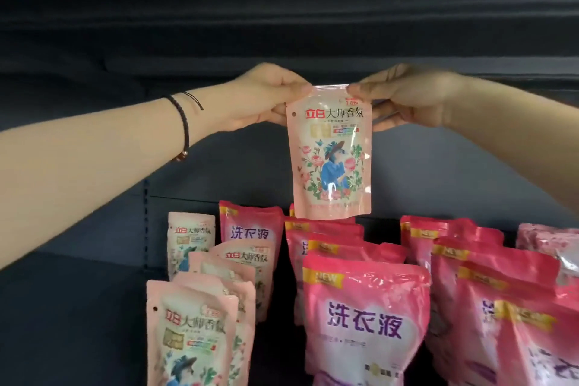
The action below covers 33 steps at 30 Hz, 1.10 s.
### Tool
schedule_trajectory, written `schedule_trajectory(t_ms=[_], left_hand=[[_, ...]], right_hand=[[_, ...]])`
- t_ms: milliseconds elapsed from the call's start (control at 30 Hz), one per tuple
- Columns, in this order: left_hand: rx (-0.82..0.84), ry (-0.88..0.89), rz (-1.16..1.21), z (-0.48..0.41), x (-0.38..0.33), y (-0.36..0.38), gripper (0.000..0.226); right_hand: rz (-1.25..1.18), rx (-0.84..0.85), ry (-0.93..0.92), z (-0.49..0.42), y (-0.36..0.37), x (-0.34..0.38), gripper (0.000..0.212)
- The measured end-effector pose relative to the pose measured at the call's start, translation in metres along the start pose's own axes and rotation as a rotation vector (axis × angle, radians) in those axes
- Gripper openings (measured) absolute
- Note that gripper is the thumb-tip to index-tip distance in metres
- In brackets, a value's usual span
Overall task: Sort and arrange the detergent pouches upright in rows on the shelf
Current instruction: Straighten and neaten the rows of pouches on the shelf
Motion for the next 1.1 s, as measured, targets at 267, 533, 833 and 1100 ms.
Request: schedule_trajectory(t_ms=[267,533,833,1100], left_hand=[[-0.008,0.001,-0.069,0.039,0.021,-0.06,0.018],[-0.12,0.003,-0.072,0.057,0.034,-0.094,0.017],[-0.408,0.001,0.19,0.094,0.068,-0.13,0.02],[-0.2,-0.184,0.34,0.147,0.156,-0.157,0.021]], right_hand=[[0.005,0.056,-0.032,-0.021,0.062,0.023,0.011],[-0.04,0.072,-0.086,-0.047,0.099,0.033,0.012],[-0.141,0.017,-0.071,-0.061,0.17,0.05,0.012],[-0.13,-0.046,0.031,-0.061,0.254,0.042,0.013]])
Point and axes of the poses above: each hand's wrist, its own z-axis away from the middle knuckle, its own y-axis out of the palm, x = y × z, the point moved 1 cm from there along -z, towards the middle knuckle, and after that the axes turned 10 degrees about -y, right-handed, at the moved point
